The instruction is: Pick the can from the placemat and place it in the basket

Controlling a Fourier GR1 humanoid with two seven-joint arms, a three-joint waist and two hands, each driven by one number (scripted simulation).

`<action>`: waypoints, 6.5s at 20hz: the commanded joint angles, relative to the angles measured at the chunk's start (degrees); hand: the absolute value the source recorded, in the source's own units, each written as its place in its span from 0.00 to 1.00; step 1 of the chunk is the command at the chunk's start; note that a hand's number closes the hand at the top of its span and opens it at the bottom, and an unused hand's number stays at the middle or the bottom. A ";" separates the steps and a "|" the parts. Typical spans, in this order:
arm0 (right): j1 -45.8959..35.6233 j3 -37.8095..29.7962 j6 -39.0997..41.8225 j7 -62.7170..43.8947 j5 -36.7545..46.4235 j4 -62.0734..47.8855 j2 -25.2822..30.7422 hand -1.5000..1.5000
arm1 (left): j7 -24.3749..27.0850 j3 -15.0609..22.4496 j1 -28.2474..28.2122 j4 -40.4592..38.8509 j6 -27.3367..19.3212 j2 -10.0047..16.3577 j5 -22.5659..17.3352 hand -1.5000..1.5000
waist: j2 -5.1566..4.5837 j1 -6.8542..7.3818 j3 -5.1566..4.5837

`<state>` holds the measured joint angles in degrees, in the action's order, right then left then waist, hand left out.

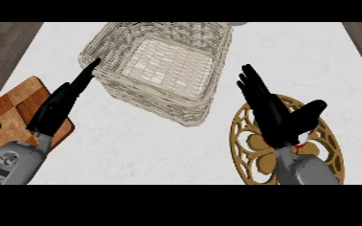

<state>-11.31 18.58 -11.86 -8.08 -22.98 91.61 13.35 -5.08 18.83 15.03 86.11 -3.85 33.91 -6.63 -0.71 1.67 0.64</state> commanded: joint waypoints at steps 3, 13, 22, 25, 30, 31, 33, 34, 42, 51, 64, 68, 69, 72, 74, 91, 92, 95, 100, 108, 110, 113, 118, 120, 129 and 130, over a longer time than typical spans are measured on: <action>-0.38 0.43 6.66 19.37 3.84 14.92 0.34 1.00 | -3.57 -2.92 -5.33 -4.81 -4.83 1.10 1.24 0.50 | 2.14 -2.69 -0.38; -2.44 -12.85 -8.37 39.71 28.44 31.27 3.78 0.00 | -7.24 -7.71 -14.64 -8.21 -9.59 1.82 -1.17 0.50 | 5.17 -11.27 -0.16; 27.53 -20.88 -19.39 43.41 42.97 30.92 2.84 0.00 | -6.68 -12.42 -22.43 -4.40 -14.16 2.03 -2.36 0.50 | 1.99 -14.61 -0.53; 36.32 -18.52 -16.85 47.88 50.21 30.27 6.79 0.00 | -6.45 -11.92 -23.82 -2.50 -13.82 2.11 -2.25 0.50 | 1.65 -13.36 -0.72; 50.44 -15.40 -21.85 57.91 56.98 30.78 4.45 0.00 | -5.84 -10.76 -25.20 -1.27 -14.15 1.47 -1.31 0.50 | 1.77 -11.77 -0.52; 52.56 -14.67 -23.78 59.52 58.32 31.49 3.22 0.00 | -5.62 -10.12 -25.11 -1.48 -14.23 0.98 -0.88 0.50 | 1.63 -11.22 -0.58; 58.07 -13.79 -26.90 62.95 58.75 30.93 0.91 0.00 | -4.79 -9.53 -25.21 -1.41 -15.00 0.11 -0.08 0.50 | 1.66 -10.75 -0.56; 58.81 -13.96 -29.11 64.55 58.95 29.50 -0.53 0.00 | -5.86 -8.68 -24.52 -0.54 -14.60 -0.22 -0.16 0.50 | 1.49 -9.50 -0.49; 66.23 -12.41 -35.81 74.55 54.41 22.87 -6.46 0.00 | -6.91 -6.55 -20.75 -2.41 -13.37 -1.39 1.48 0.50 | 1.16 -6.09 -0.51; 58.11 -12.53 -35.81 75.14 50.83 17.20 -7.60 0.00 | -7.73 -6.00 -16.08 -3.88 -11.55 -2.05 3.49 0.50 | 0.84 -3.27 -0.57; 52.24 -14.37 -38.86 76.02 49.63 11.58 -7.86 0.00 | -8.38 -6.77 -12.36 -8.91 -10.46 -5.81 6.52 0.50 | 0.78 -2.47 -0.62; 51.19 -15.15 -38.57 73.32 50.63 12.17 -6.84 0.00 | -9.24 -6.85 -13.50 -7.15 -9.62 -6.77 8.08 0.50 | 0.80 -2.05 -0.62; 45.98 -14.99 -39.21 70.86 53.21 8.22 -8.36 0.00 | -6.36 -8.37 -13.96 -9.51 -7.56 -5.95 6.79 0.50 | 0.72 -1.79 -0.63; 46.97 -15.80 -38.37 67.44 55.25 11.66 -6.96 0.00 | -8.79 -6.97 -16.61 -4.50 -10.08 -7.76 10.12 0.50 | 0.76 -1.64 -0.63; 45.89 -14.32 -38.94 68.53 55.77 9.75 -8.07 0.00 | -9.63 -6.81 -11.76 -9.39 -10.13 -10.93 11.34 0.50 | 0.70 -1.98 -0.64; 36.72 -13.64 -38.60 52.05 71.97 4.59 -13.27 0.00 | -8.67 -14.49 -15.74 -4.85 -2.67 -10.39 13.59 0.50 | 0.73 -1.59 -0.65; 33.20 -16.17 -38.54 54.46 70.62 -0.38 -12.75 0.00 | -9.63 -11.28 -12.43 -7.53 -6.28 -14.75 17.37 0.50 | 0.70 -1.73 -0.64; 28.51 -19.13 -38.12 55.70 65.99 -4.78 -9.71 0.00 | -8.85 -16.09 -11.17 -9.57 -1.78 -11.96 14.50 0.50 | 0.70 -1.73 -0.62; 32.09 -16.39 -38.69 51.95 72.05 -0.74 -12.71 0.00 | -5.38 -15.38 -12.59 -12.10 -3.29 -16.07 18.91 0.50 | 0.71 -1.88 -0.65; 25.12 -19.10 -38.50 45.26 76.39 -5.95 -13.27 0.00 | -7.70 -16.18 -15.31 -5.60 -2.70 -18.22 21.16 0.50 | 0.73 -1.64 -0.64; 17.64 -22.62 -38.33 48.12 71.69 -13.10 -9.88 0.00 | -9.12 -19.21 -14.07 -6.42 1.09 -15.52 18.65 0.50 | 0.70 -1.51 -0.62; 22.64 -20.12 -38.05 46.94 73.11 -8.72 -11.55 0.00 | -6.40 -20.03 -14.93 -7.01 1.21 -16.16 21.00 0.50 | 0.72 -1.71 -0.64; 20.92 -19.60 -35.54 43.79 77.03 -8.20 -11.02 0.00 | -9.83 -20.47 -14.13 -4.85 1.38 -18.11 22.31 0.50 | 0.73 -1.69 -0.64; 15.66 -22.51 -36.43 46.89 72.01 -16.66 -8.78 0.00 | -9.38 -17.85 -17.43 -2.32 -0.02 -20.24 23.75 0.50 | 0.71 -1.51 -0.62; 13.38 -17.26 -31.32 44.01 79.37 -19.78 -11.13 1.00 | -9.78 -21.23 -16.11 -1.82 4.04 -16.81 20.74 0.50 | 0.70 -0.66 -0.58; 14.04 -16.41 -29.78 45.65 78.65 -18.70 -9.68 1.00 | -9.69 -20.16 -14.25 -4.73 2.16 -18.94 22.22 0.50 | 0.64 -1.22 -0.61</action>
<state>3.74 -0.89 -43.87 35.77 54.63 78.38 4.49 -13.77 -1.24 0.33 80.94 -2.00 15.15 15.65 1.06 -0.17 -1.15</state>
